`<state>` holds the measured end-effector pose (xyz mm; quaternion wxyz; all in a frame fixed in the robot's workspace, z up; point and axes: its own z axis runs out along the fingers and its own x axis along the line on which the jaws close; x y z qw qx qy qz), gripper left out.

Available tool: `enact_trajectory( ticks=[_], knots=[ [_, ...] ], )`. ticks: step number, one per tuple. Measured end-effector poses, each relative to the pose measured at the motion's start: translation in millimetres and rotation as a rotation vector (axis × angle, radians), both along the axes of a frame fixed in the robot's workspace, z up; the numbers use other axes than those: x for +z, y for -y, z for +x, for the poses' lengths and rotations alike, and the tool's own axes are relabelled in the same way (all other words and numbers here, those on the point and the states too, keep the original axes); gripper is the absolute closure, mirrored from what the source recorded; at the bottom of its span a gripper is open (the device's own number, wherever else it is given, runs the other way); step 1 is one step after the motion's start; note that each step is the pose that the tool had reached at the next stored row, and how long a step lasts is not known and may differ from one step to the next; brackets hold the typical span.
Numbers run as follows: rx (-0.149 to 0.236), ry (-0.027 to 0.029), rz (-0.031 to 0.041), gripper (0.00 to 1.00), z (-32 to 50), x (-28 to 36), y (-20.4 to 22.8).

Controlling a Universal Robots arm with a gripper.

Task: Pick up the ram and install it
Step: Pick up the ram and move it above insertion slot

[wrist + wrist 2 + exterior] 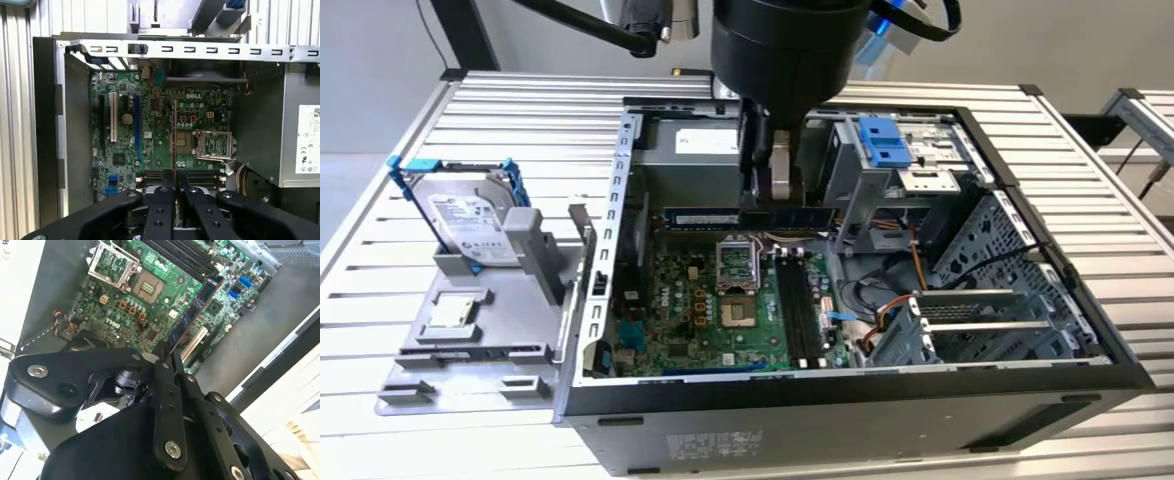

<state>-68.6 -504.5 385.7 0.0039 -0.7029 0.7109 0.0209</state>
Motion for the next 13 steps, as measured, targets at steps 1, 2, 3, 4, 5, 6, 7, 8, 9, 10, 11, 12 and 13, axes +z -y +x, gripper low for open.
enact_trajectory(
  ticks=[1, 2, 3, 4, 5, 6, 7, 8, 9, 10, 11, 12, 13],
  knots=[
    [0.000, 0.0000, -0.0001, 1.00, 0.0, 0.0, 0.0],
    [0.000, 0.0000, 0.0000, 1.00, 0.1, 0.0, -0.1],
    [0.000, 0.0000, 0.0000, 1.00, 0.2, 0.0, -0.5],
    [0.000, 0.0000, -0.0001, 1.00, 0.2, 0.0, -1.7],
    [0.000, 0.0000, 0.0000, 1.00, 0.2, 0.0, -3.2],
    [0.000, 0.0000, 0.0000, 1.00, 0.3, -0.1, -4.6],
    [0.000, 0.0000, 0.0000, 1.00, 0.2, -0.1, -6.8],
    [0.000, 0.0000, 0.0000, 1.00, 0.2, -0.1, -8.2],
    [0.000, 0.0000, 0.0000, 1.00, 0.3, -0.2, -9.8],
    [0.000, 0.0000, -0.0001, 1.00, 0.3, -0.2, -11.6],
    [0.000, -0.0001, -0.0001, 1.00, 0.4, -0.2, -15.1],
    [0.000, 0.0000, -0.0001, 1.00, 0.5, -0.4, -19.9],
    [0.000, 0.0000, 0.0000, 1.00, 0.6, -0.6, -23.9]
  ],
)
